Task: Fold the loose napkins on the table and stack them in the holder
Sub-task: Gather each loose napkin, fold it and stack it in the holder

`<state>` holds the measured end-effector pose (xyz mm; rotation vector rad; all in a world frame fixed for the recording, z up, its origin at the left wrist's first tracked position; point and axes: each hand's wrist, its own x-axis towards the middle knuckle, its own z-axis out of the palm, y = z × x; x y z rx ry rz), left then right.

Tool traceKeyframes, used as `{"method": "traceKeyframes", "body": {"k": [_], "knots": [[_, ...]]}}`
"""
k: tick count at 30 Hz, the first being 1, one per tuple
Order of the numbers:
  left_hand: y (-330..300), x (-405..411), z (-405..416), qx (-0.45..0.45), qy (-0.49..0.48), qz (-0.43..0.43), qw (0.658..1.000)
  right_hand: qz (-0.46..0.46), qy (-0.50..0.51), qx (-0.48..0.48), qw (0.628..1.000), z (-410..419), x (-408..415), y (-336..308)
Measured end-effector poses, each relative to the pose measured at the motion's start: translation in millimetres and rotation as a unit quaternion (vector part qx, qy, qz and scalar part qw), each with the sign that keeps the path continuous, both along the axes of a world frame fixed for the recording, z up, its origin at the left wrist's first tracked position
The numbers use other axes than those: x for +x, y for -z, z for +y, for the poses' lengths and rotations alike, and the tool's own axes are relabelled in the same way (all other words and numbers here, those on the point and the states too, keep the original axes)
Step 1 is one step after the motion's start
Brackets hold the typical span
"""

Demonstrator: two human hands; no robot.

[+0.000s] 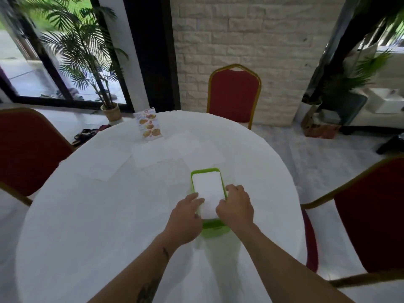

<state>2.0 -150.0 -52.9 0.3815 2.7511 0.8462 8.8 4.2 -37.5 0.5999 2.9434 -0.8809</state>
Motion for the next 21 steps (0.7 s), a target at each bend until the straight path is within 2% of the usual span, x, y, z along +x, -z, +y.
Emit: {"method": "traceKeyframes", "body": {"k": [2, 5, 10, 12, 16, 21], "knots": [[0, 2, 0, -0.049, 0.028, 0.006, 0.998, 0.018, -0.082, 0.051, 0.995, 1, 3, 4], [-1, 7, -1, -0.104, 0.074, 0.001, 0.992, -0.028, -0.198, 0.126, 0.972, 2, 10, 12], [-7, 2, -7, -0.144, 0.119, -0.005, 0.982, -0.06, -0.219, 0.162, 0.96, 0, 11, 12], [-10, 0, -10, -0.116, 0.113, -0.003, 0.987, -0.054, -0.209, 0.131, 0.968, 1, 9, 5], [-12, -13, -18, 0.001, 0.042, 0.018, 0.999, -0.002, -0.133, 0.038, 0.99, 10, -7, -5], [-24, -39, -24, 0.091, -0.042, 0.026, 0.995, 0.013, -0.055, -0.079, 0.995, 26, -39, -22]]}}
